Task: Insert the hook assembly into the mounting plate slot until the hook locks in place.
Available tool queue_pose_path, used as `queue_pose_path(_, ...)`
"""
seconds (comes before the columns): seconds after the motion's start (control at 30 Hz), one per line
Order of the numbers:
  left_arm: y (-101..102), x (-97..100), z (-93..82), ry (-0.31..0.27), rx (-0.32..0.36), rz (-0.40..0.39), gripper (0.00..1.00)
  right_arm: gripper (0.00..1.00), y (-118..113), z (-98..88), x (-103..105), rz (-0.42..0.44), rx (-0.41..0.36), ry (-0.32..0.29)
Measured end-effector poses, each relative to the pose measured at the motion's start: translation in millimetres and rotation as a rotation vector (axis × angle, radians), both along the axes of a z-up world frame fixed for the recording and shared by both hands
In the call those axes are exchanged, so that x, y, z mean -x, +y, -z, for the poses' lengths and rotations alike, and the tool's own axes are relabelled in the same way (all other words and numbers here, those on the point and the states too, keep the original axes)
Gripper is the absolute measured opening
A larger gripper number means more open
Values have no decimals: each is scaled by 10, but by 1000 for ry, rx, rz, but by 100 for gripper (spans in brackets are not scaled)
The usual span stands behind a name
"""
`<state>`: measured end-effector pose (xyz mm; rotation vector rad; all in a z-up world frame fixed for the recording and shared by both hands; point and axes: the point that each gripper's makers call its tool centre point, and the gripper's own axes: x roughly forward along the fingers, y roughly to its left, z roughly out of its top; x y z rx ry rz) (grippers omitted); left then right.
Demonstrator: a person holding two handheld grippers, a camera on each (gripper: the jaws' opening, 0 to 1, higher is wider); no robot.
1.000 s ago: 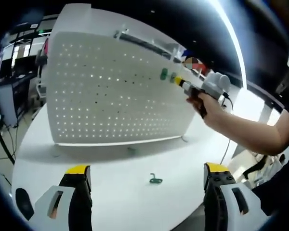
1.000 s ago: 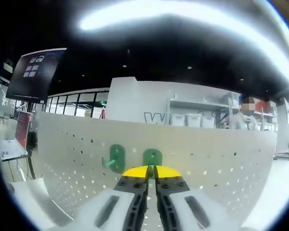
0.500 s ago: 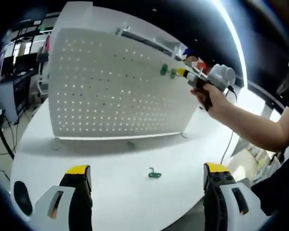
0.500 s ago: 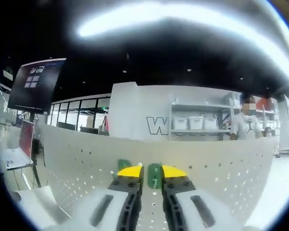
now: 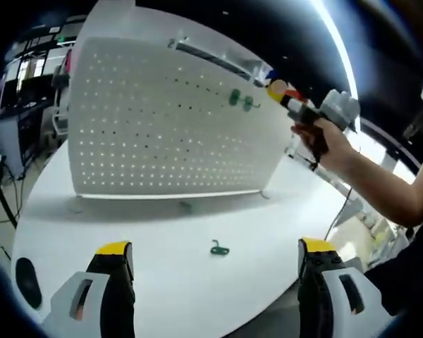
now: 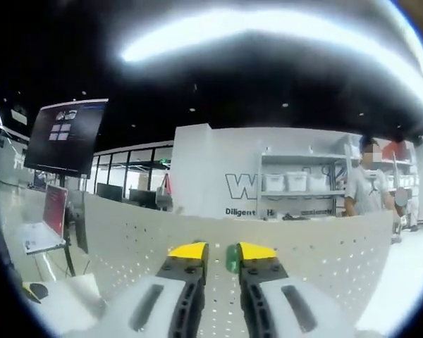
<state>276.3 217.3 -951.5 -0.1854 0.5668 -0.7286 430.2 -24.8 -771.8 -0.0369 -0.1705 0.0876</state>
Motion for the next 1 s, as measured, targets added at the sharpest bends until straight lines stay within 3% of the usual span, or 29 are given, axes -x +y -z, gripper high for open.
queue_pose_path(0.37,-43,181,65,27,-11,21,98,14,96,233,261,-58,6,67)
queue_pose_path(1.0,-195,417,158,61,-22,57,97,15,166,821,847,-137,26,228)
